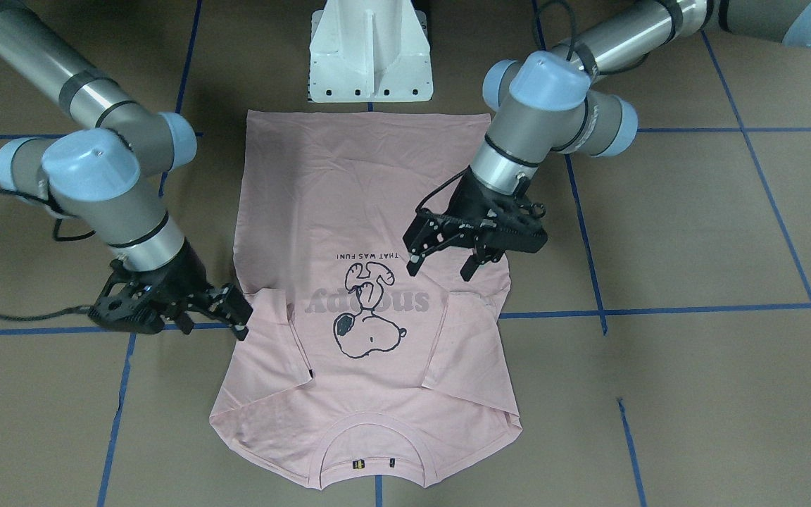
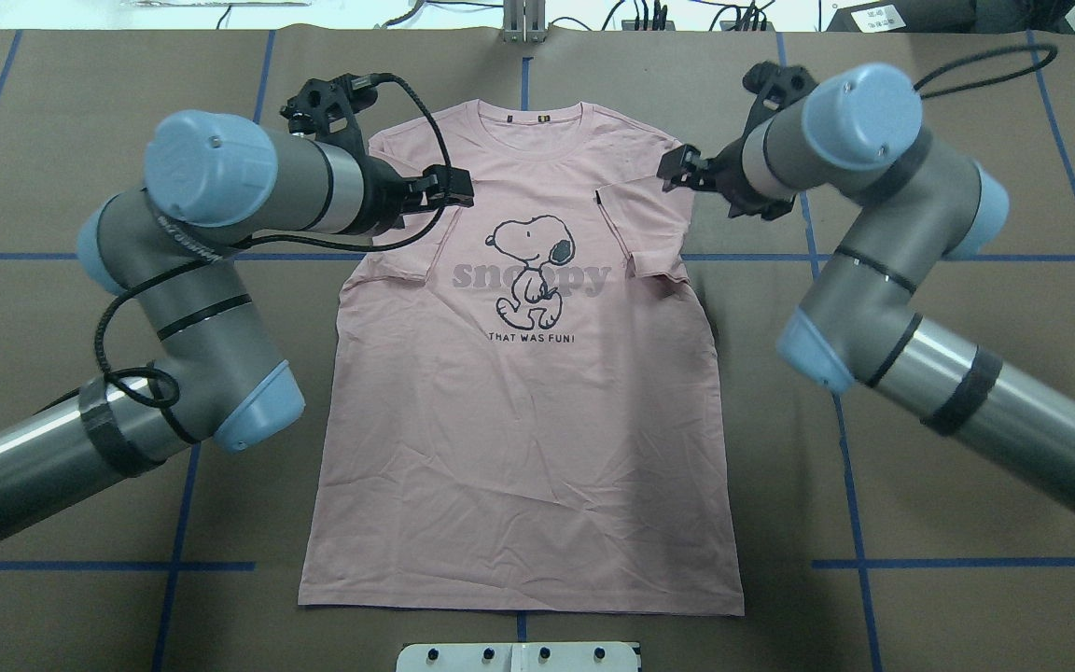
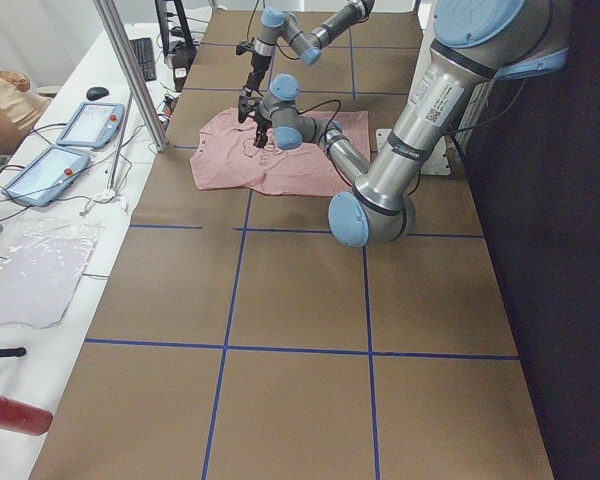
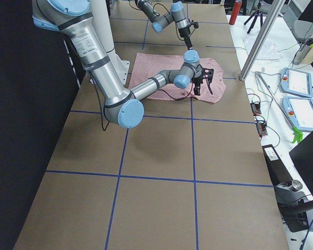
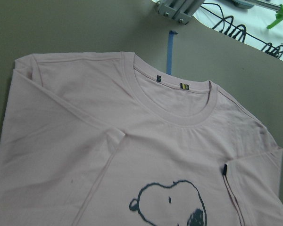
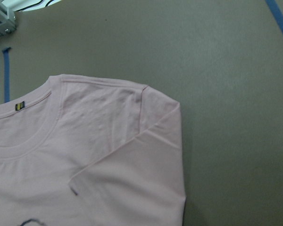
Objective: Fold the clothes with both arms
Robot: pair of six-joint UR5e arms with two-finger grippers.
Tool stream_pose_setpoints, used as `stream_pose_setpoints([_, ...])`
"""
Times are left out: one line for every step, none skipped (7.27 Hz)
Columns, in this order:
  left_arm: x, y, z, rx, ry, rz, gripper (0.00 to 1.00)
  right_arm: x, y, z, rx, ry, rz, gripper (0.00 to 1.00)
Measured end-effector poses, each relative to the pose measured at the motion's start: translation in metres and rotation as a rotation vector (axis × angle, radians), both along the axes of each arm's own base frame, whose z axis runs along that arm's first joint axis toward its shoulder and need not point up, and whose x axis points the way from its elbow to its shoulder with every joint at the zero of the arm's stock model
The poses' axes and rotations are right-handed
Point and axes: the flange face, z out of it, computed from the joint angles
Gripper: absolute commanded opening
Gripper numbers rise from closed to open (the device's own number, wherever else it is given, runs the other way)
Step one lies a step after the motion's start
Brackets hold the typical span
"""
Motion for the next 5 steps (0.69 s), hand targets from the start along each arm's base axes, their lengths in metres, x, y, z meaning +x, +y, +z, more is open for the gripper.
stream_pose_setpoints([-0.015, 0.008, 0.003, 0.01, 0.009, 0.006, 0.93, -0.007, 0.064, -0.013, -0.034, -0.036, 0.03, 0.94])
stream_pose_setpoints([-0.024, 0.008, 0.007, 0.015, 0.008, 0.003, 0.93, 0.001, 0.127, -0.036, -0.102, -0.047, 0.039, 0.94])
stream_pose_setpoints([-0.027, 0.006, 0.009, 0.017, 0.006, -0.001, 0.92, 0.008, 0.183, -0.054, -0.19, -0.041, 0.046, 0.94])
stream_pose_setpoints([-0.031, 0.003, 0.01, 0.018, 0.003, -0.007, 0.92, 0.014, 0.229, -0.055, -0.262, -0.029, 0.047, 0.89])
stream_pose_setpoints([-0.033, -0.003, 0.012, 0.017, -0.004, -0.014, 0.92, 0.012, 0.264, -0.047, -0.305, -0.009, 0.056, 0.88])
